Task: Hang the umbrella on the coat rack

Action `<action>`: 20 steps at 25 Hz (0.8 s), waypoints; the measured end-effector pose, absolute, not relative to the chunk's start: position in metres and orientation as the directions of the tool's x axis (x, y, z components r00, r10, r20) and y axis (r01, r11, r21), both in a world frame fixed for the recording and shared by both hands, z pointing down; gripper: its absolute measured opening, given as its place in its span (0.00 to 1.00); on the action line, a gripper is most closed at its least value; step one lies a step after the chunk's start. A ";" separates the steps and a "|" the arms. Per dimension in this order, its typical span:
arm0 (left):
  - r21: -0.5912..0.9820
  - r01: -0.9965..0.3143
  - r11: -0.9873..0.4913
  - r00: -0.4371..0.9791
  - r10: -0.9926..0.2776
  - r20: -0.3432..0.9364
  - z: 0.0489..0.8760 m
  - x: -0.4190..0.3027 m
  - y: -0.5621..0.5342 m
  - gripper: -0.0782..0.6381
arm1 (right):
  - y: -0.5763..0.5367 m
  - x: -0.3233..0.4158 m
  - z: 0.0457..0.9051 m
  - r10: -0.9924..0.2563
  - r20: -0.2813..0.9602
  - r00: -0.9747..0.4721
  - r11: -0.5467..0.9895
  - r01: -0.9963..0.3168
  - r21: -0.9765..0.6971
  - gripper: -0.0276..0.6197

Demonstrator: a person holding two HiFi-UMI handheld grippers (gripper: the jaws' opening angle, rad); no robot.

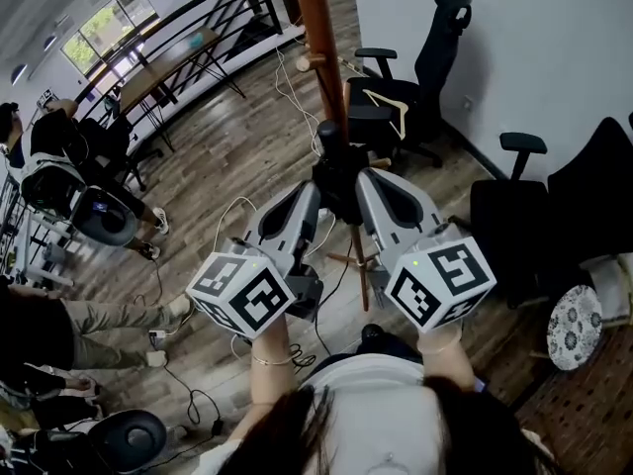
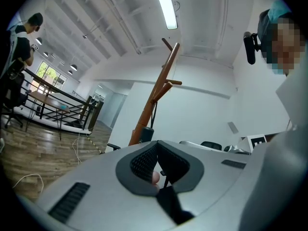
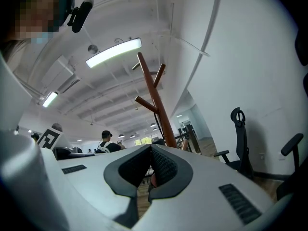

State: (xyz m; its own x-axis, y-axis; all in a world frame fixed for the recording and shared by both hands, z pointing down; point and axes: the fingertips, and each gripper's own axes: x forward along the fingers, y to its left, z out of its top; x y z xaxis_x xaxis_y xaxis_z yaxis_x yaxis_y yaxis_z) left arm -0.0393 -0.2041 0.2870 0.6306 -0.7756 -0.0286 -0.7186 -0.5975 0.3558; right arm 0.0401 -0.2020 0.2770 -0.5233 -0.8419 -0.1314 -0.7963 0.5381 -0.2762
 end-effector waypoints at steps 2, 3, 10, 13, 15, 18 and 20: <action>0.353 -0.710 -0.609 0.641 -0.767 -0.033 0.288 -0.043 -0.196 0.12 | -0.195 0.037 0.279 -0.850 -0.124 -0.512 0.525 -0.805 -0.278 0.09; 0.353 -0.706 -0.614 0.646 -0.763 -0.033 0.289 -0.045 -0.192 0.12 | -0.191 0.035 0.280 -0.854 -0.120 -0.506 0.518 -0.809 -0.279 0.09; 0.359 -0.693 -0.625 0.662 -0.749 -0.025 0.290 -0.058 -0.165 0.12 | -0.164 0.021 0.284 -0.867 -0.102 -0.487 0.495 -0.824 -0.276 0.09; 0.362 -0.687 -0.630 0.669 -0.743 -0.023 0.290 -0.062 -0.155 0.12 | -0.153 0.015 0.283 -0.870 -0.100 -0.483 0.491 -0.827 -0.273 0.09; 0.356 -0.679 -0.642 0.680 -0.733 -0.026 0.290 -0.065 -0.146 0.12 | -0.144 0.011 0.283 -0.872 -0.102 -0.479 0.488 -0.829 -0.272 0.09; 0.360 -0.676 -0.643 0.682 -0.731 -0.025 0.292 -0.070 -0.135 0.12 | -0.134 0.006 0.285 -0.873 -0.104 -0.476 0.485 -0.831 -0.273 0.09; 0.369 -0.674 -0.640 0.682 -0.731 -0.021 0.294 -0.072 -0.128 0.12 | -0.127 0.004 0.287 -0.875 -0.104 -0.472 0.482 -0.832 -0.274 0.09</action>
